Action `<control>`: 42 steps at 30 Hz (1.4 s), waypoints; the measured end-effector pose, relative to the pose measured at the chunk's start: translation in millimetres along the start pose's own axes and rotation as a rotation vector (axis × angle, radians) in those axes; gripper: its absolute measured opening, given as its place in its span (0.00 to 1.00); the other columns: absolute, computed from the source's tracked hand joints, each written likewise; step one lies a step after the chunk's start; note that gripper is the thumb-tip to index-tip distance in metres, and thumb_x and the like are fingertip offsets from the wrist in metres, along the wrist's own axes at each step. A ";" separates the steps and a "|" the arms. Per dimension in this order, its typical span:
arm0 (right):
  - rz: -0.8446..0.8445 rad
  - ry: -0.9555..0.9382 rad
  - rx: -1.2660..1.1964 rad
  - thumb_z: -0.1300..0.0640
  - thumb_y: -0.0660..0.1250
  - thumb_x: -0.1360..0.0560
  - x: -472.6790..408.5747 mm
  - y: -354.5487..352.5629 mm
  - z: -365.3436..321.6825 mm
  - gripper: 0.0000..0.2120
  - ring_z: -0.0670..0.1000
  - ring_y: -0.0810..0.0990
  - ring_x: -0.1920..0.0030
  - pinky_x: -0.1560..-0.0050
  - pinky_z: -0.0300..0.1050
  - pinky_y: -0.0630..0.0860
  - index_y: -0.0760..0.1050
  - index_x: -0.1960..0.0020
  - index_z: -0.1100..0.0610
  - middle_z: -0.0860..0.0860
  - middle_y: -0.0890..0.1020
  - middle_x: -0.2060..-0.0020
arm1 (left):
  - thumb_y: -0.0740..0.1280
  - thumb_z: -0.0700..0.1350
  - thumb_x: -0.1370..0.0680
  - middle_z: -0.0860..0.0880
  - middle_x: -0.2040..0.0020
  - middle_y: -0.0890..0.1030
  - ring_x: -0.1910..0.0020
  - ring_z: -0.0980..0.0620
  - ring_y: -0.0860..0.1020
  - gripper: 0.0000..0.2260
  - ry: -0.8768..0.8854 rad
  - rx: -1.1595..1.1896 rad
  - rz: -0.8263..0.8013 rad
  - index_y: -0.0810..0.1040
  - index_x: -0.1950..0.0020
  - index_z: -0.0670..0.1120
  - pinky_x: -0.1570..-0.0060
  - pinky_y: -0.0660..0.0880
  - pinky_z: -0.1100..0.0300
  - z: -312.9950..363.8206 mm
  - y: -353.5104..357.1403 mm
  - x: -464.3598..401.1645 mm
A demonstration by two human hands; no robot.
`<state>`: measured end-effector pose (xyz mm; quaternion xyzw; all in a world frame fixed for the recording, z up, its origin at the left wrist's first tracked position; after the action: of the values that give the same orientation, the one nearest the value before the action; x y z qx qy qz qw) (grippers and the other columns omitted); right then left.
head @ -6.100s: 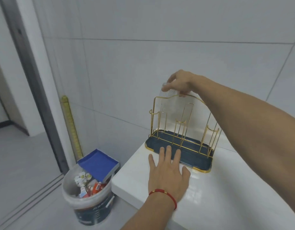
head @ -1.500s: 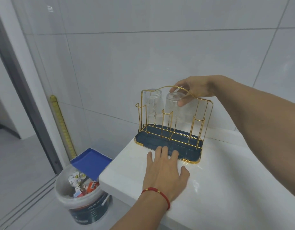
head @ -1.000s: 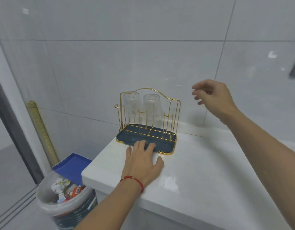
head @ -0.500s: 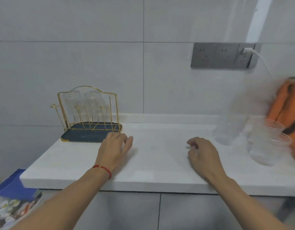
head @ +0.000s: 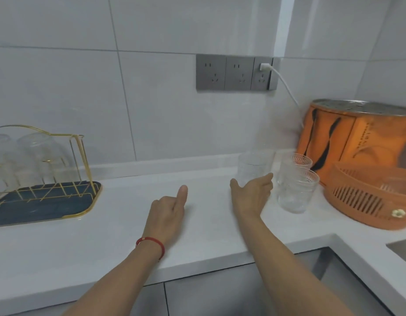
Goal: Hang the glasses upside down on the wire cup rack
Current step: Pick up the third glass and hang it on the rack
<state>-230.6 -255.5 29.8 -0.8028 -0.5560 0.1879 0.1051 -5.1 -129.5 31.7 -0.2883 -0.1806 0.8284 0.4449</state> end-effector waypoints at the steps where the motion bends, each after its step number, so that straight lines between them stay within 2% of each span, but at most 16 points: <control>1: 0.005 0.004 0.028 0.52 0.77 0.26 -6.1 2.6 -0.7 0.52 0.66 0.67 0.26 0.27 0.58 0.67 0.45 0.18 0.66 0.66 0.65 0.24 | 0.50 0.69 0.21 0.48 0.74 0.61 0.74 0.50 0.60 0.33 -0.013 0.051 0.014 0.57 0.70 0.41 0.68 0.61 0.53 -2.2 -3.0 -0.8; 8: 0.132 -0.021 0.136 0.52 0.77 0.26 -15.7 8.3 3.5 0.42 0.65 0.71 0.29 0.31 0.60 0.68 0.58 0.21 0.63 0.63 0.73 0.29 | 0.51 0.66 0.18 0.51 0.75 0.59 0.74 0.50 0.57 0.30 -0.088 0.222 -0.002 0.58 0.71 0.44 0.69 0.55 0.56 -5.1 -7.6 1.7; 12: 0.057 -0.142 0.047 0.49 0.80 0.33 -6.5 7.5 -8.1 0.41 0.63 0.74 0.34 0.36 0.56 0.71 0.66 0.27 0.61 0.60 0.77 0.35 | 0.54 0.66 0.20 0.49 0.77 0.71 0.77 0.52 0.65 0.32 -0.111 0.268 -0.029 0.67 0.72 0.42 0.69 0.64 0.57 -7.8 -6.1 2.2; 15: -0.074 -0.422 -0.077 0.46 0.78 0.36 24.8 16.3 -37.3 0.41 0.52 0.74 0.42 0.48 0.43 0.72 0.66 0.28 0.55 0.54 0.75 0.40 | 0.61 0.70 0.26 0.50 0.65 0.84 0.77 0.53 0.70 0.23 -0.116 0.368 -0.012 0.77 0.59 0.51 0.73 0.69 0.58 -6.2 -7.4 5.5; 17: -0.248 -0.613 -0.102 0.44 0.76 0.36 57.4 30.1 -53.3 0.40 0.41 0.72 0.49 0.56 0.31 0.71 0.64 0.28 0.47 0.47 0.70 0.41 | 0.65 0.70 0.28 0.54 0.53 0.84 0.75 0.51 0.75 0.19 -0.134 0.457 0.020 0.77 0.47 0.59 0.74 0.71 0.57 -4.7 -12.1 7.7; 20: -0.464 -0.753 -0.149 0.45 0.76 0.35 94.9 46.9 -62.1 0.40 0.36 0.73 0.42 0.51 0.25 0.73 0.63 0.26 0.38 0.42 0.67 0.43 | 0.70 0.69 0.31 0.54 0.44 0.79 0.68 0.50 0.80 0.28 -0.132 0.595 0.065 0.72 0.34 0.61 0.70 0.76 0.54 -3.1 -27.8 12.4; 23: -0.536 -0.859 -0.119 0.50 0.78 0.34 122.4 57.9 -72.9 0.42 0.37 0.72 0.39 0.44 0.30 0.75 0.63 0.24 0.36 0.44 0.66 0.42 | 0.74 0.66 0.34 0.50 0.46 0.79 0.70 0.50 0.79 0.30 -0.098 0.558 0.094 0.74 0.34 0.60 0.71 0.77 0.56 -3.7 -58.1 19.9; 25: -0.641 -0.823 -0.158 0.47 0.80 0.33 136.9 67.8 -76.7 0.43 0.37 0.72 0.37 0.40 0.30 0.73 0.63 0.23 0.36 0.43 0.67 0.40 | 0.75 0.63 0.34 0.49 0.46 0.79 0.73 0.49 0.79 0.28 -0.121 0.527 0.117 0.77 0.36 0.57 0.72 0.77 0.58 -13.3 -80.9 22.1; 27: -0.820 -0.588 -0.313 0.37 0.76 0.30 147.8 78.0 -78.9 0.39 0.36 0.74 0.35 0.37 0.31 0.73 0.62 0.24 0.32 0.38 0.70 0.34 | 0.75 0.59 0.32 0.47 0.45 0.79 0.73 0.46 0.79 0.26 -0.159 0.586 0.145 0.78 0.37 0.54 0.70 0.78 0.57 -25.9 -101.8 22.5; 29: -1.024 -0.334 -0.460 0.30 0.66 0.26 161.9 95.1 -84.3 0.30 0.43 0.82 0.37 0.33 0.46 0.76 0.67 0.27 0.35 0.42 0.77 0.32 | 0.75 0.56 0.30 0.42 0.45 0.81 0.70 0.43 0.80 0.27 -0.193 0.705 0.138 0.77 0.34 0.48 0.64 0.80 0.52 -38.1 -118.6 23.7; 31: -1.104 -0.217 -0.519 0.33 0.61 0.21 165.9 106.1 -94.4 0.24 0.52 0.86 0.43 0.35 0.59 0.79 0.74 0.30 0.44 0.49 0.84 0.38 | 0.72 0.54 0.27 0.41 0.44 0.82 0.64 0.45 0.82 0.27 -0.194 0.752 0.086 0.74 0.31 0.44 0.57 0.81 0.47 -42.7 -125.4 22.9; 34: -1.040 -0.208 -0.538 0.44 0.67 0.18 162.5 118.7 -123.7 0.17 0.55 0.86 0.42 0.44 0.54 0.85 0.74 0.31 0.45 0.59 0.82 0.38 | 0.64 0.57 0.21 0.53 0.37 0.77 0.49 0.61 0.82 0.21 -0.145 0.439 0.121 0.72 0.29 0.54 0.44 0.78 0.54 -59.0 -152.6 21.0; 36: -0.906 -0.342 -0.428 0.45 0.68 0.19 147.4 122.7 -153.0 0.19 0.54 0.84 0.43 0.46 0.48 0.84 0.71 0.29 0.42 0.59 0.78 0.38 | 0.60 0.57 0.20 0.53 0.37 0.77 0.39 0.56 0.75 0.18 -0.078 -0.034 0.233 0.74 0.33 0.53 0.42 0.71 0.57 -75.4 -178.0 21.4; 38: -0.771 -0.464 -0.343 0.44 0.67 0.20 127.5 124.7 -187.7 0.24 0.57 0.81 0.39 0.39 0.53 0.81 0.66 0.26 0.41 0.58 0.75 0.36 | 0.59 0.53 0.19 0.50 0.34 0.75 0.32 0.48 0.68 0.17 -0.044 -0.494 0.233 0.75 0.32 0.49 0.37 0.69 0.52 -91.5 -184.9 25.4; 40: -0.726 -0.527 -0.278 0.43 0.66 0.21 110.2 134.5 -222.5 0.27 0.59 0.78 0.35 0.32 0.61 0.76 0.63 0.24 0.40 0.58 0.72 0.32 | 0.58 0.53 0.19 0.50 0.29 0.72 0.28 0.48 0.63 0.20 -0.049 -0.638 0.192 0.73 0.29 0.49 0.31 0.66 0.50 -110.0 -181.3 27.6; 42: -0.725 -0.583 -0.201 0.42 0.65 0.21 99.5 148.0 -256.8 0.29 0.59 0.77 0.34 0.29 0.62 0.73 0.61 0.22 0.40 0.58 0.70 0.30 | 0.56 0.54 0.20 0.50 0.28 0.71 0.26 0.48 0.62 0.21 -0.066 -0.614 0.171 0.72 0.29 0.50 0.28 0.64 0.48 -120.2 -177.5 26.3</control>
<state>34.2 -205.7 188.5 -0.4771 -0.8220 0.3018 -0.0749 172.5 -6.5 29.5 -0.3961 -0.4115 0.7787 0.2597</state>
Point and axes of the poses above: each hand's wrist, its own x-axis away from the middle knuckle, its own y-axis out of the palm, z = x × y, the point moved 8 cm from there along -x, towards the middle knuckle
